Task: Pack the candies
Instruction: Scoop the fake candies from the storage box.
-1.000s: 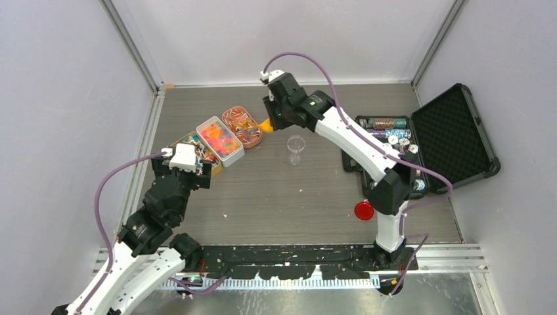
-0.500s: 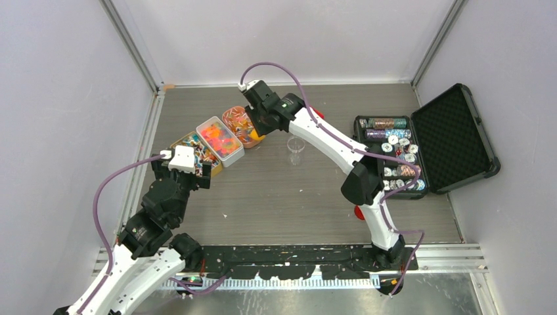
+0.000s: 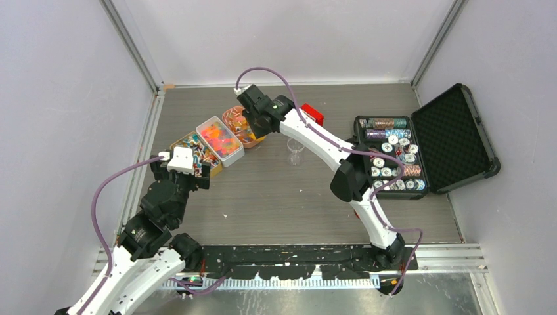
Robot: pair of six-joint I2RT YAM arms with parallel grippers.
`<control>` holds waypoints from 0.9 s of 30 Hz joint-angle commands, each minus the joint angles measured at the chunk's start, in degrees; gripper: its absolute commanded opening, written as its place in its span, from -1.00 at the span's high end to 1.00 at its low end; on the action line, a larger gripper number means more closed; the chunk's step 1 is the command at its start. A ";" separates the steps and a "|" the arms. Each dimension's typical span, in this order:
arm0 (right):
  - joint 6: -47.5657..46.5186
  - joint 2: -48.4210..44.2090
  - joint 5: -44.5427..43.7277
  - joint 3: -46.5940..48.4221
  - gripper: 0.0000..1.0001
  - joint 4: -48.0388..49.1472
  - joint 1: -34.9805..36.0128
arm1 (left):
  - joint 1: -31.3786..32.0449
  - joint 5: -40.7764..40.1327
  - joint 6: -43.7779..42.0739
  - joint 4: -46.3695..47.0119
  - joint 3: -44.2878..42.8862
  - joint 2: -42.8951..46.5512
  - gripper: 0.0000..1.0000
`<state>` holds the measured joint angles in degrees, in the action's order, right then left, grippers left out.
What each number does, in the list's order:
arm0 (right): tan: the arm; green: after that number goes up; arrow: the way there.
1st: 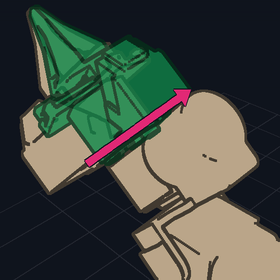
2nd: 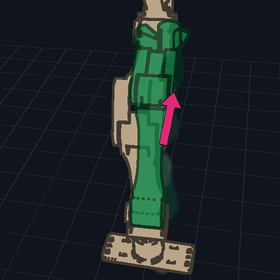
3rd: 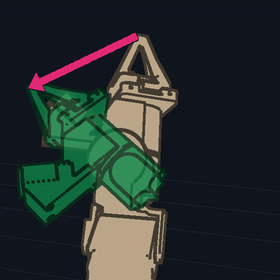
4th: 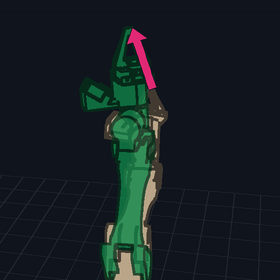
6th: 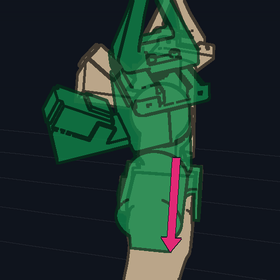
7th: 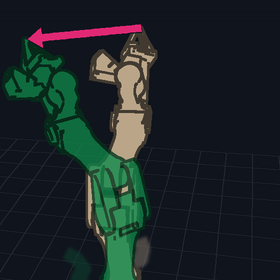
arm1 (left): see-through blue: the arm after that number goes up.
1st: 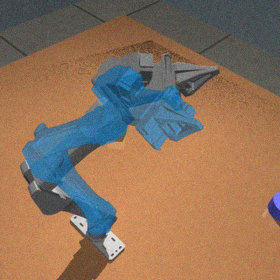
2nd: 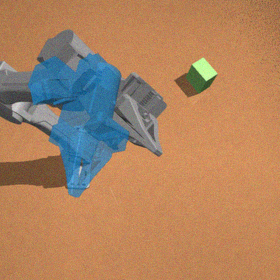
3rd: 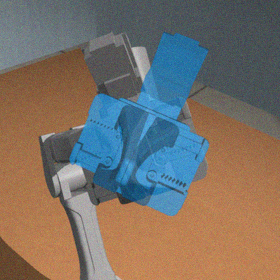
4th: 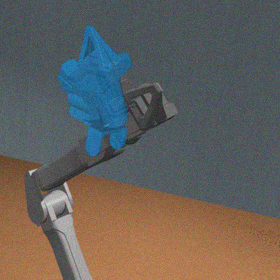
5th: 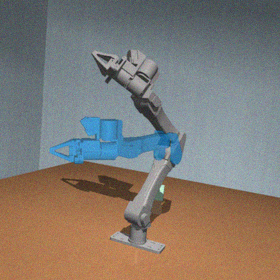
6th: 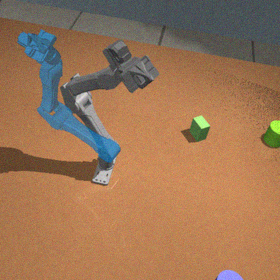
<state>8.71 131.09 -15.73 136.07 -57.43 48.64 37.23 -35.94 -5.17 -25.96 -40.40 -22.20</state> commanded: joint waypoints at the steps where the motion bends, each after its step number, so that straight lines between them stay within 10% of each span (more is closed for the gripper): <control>1: -1.03 0.95 -0.83 2.43 1.00 3.12 0.22 | -0.14 -0.56 -0.56 2.93 -0.03 0.50 -0.99; 27: -0.53 -5.23 0.89 -17.83 1.00 24.08 0.18 | -0.08 -1.63 -0.98 2.88 0.06 0.84 -0.99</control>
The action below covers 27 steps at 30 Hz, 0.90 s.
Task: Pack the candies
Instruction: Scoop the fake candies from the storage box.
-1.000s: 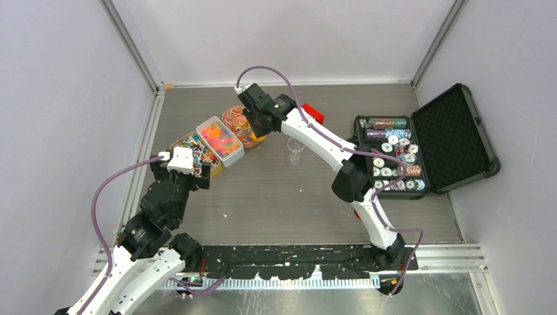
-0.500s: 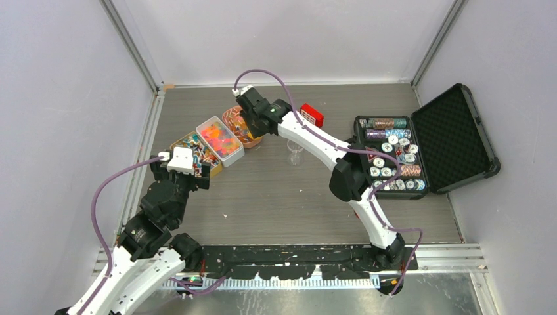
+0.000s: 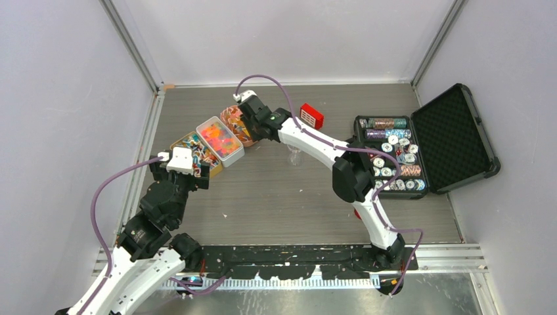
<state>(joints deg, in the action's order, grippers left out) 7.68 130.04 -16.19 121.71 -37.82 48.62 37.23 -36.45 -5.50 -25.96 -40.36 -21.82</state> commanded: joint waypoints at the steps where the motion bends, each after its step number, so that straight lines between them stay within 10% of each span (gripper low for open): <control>1: 0.55 -4.66 1.29 -4.59 1.00 5.30 0.22 | -0.10 -1.17 -0.68 2.92 0.03 0.53 -0.99; 27: -0.60 -18.93 2.15 -34.59 1.00 32.42 0.23 | -0.10 -2.13 -1.01 3.27 0.37 0.39 -0.99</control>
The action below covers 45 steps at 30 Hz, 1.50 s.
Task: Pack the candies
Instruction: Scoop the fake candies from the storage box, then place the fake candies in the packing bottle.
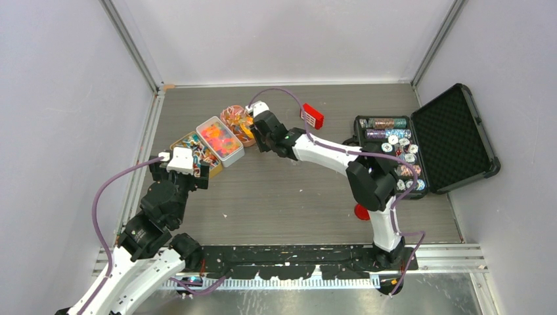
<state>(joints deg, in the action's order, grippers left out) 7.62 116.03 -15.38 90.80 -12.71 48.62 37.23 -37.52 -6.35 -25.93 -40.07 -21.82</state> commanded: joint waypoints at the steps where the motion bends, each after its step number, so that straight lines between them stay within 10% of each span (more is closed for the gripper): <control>1: -0.66 -5.44 1.83 -4.71 1.00 8.82 0.24 | -0.08 -1.14 -0.16 3.19 0.08 0.42 -0.99; 35: -10.10 -32.98 4.84 -31.38 1.00 37.95 0.24 | -0.14 -1.50 -0.50 4.51 0.88 1.07 -0.90; 45: -15.17 -45.39 -0.54 -35.86 1.00 28.22 0.21 | -0.08 -0.72 -0.35 4.47 0.96 1.03 -0.89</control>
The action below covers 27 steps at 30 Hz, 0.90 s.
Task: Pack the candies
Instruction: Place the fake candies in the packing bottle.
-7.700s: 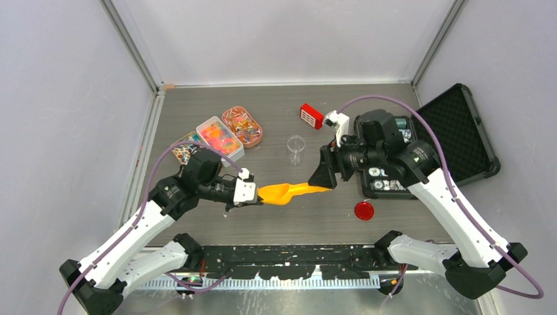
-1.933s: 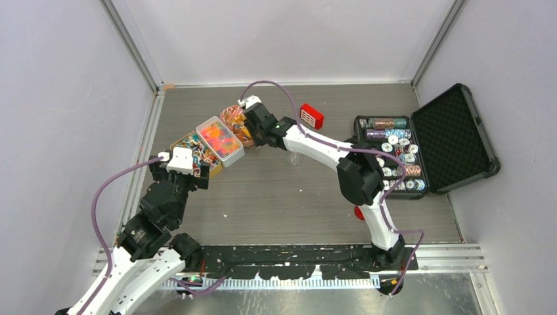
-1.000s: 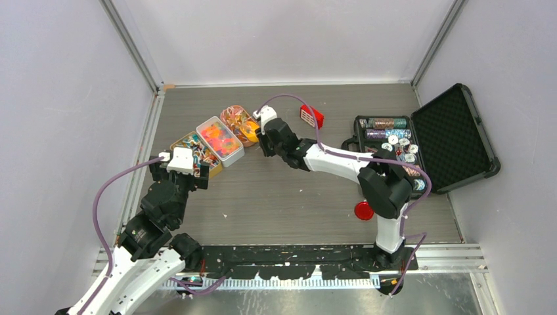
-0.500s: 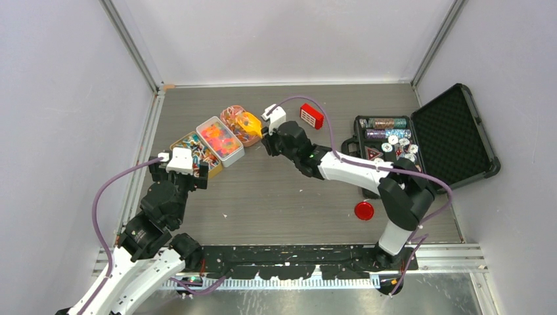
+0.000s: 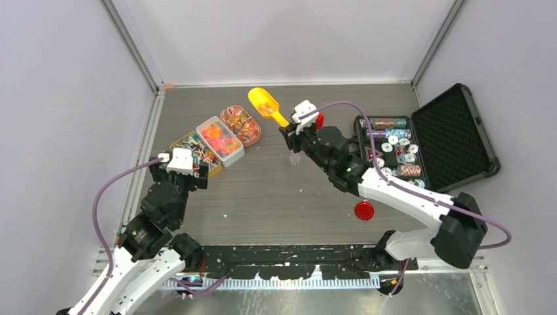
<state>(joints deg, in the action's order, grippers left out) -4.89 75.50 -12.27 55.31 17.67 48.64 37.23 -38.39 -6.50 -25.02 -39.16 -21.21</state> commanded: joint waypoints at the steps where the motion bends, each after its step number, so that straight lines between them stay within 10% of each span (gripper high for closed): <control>1: -2.63 -5.94 -3.98 -0.25 1.00 -4.35 0.22 | -0.06 0.27 -0.11 3.56 0.05 0.45 -0.89; 11: -2.06 -12.90 -10.43 6.97 1.00 -37.64 0.21 | -0.11 2.04 0.90 3.08 -0.46 -0.30 -0.88; 27: -6.25 -16.97 -10.27 13.59 1.00 -55.92 0.22 | -0.09 2.80 1.23 2.90 -0.60 -0.13 -0.88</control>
<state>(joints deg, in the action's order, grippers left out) -9.17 59.24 -23.27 64.16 -34.35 48.64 37.23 -36.14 -6.15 -25.04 -39.16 -21.65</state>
